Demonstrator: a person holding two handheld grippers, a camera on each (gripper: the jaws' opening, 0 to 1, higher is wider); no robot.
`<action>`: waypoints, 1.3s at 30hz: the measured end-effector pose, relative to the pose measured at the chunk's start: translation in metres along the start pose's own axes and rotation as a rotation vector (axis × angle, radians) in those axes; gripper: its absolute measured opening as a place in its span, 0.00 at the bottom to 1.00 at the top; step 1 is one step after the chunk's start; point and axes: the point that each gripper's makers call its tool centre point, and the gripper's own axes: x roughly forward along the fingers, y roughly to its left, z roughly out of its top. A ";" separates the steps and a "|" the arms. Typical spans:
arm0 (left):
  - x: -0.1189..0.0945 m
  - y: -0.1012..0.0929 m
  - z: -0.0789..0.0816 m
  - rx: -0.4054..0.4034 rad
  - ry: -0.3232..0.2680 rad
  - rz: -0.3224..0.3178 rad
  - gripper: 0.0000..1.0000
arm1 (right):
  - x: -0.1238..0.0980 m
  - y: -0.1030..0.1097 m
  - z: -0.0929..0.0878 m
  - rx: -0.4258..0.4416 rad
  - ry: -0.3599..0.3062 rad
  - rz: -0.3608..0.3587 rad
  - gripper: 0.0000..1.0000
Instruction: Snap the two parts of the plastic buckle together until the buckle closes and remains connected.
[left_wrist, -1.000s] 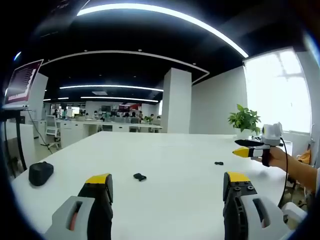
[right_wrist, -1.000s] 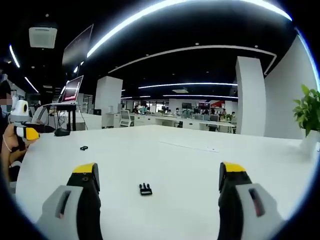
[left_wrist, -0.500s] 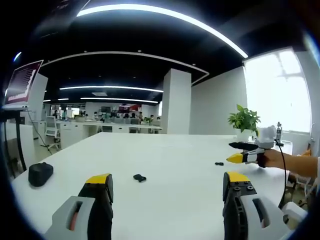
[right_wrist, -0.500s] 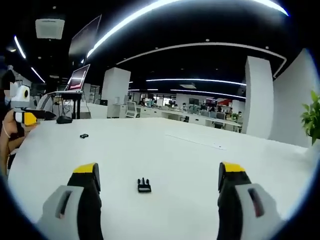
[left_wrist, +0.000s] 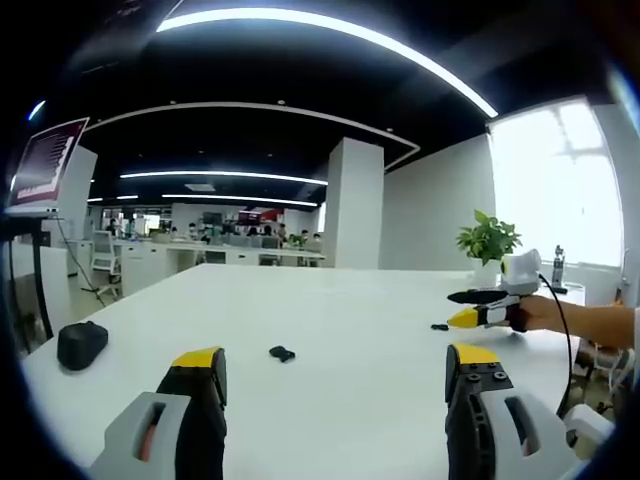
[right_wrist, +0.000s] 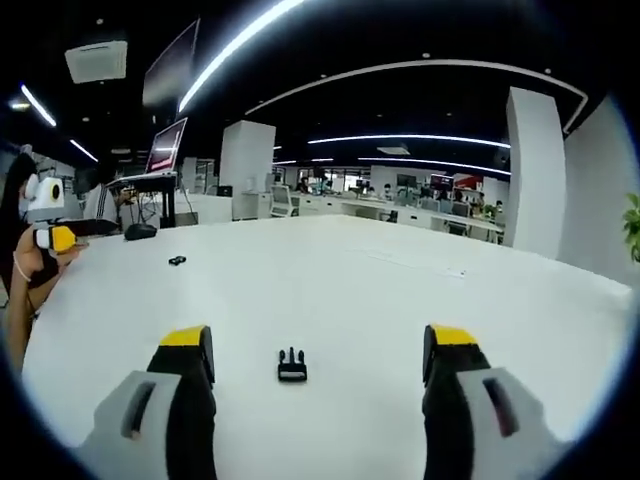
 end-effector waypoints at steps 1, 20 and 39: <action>0.000 0.000 0.000 0.000 0.000 -0.001 0.92 | 0.001 0.000 -0.002 -0.001 0.012 0.002 0.83; -0.002 0.002 -0.001 -0.005 0.004 -0.001 0.92 | 0.009 0.003 -0.024 0.049 0.144 0.053 0.59; 0.000 0.000 0.000 -0.002 0.004 -0.009 0.91 | 0.004 0.006 -0.029 0.053 0.179 0.066 0.36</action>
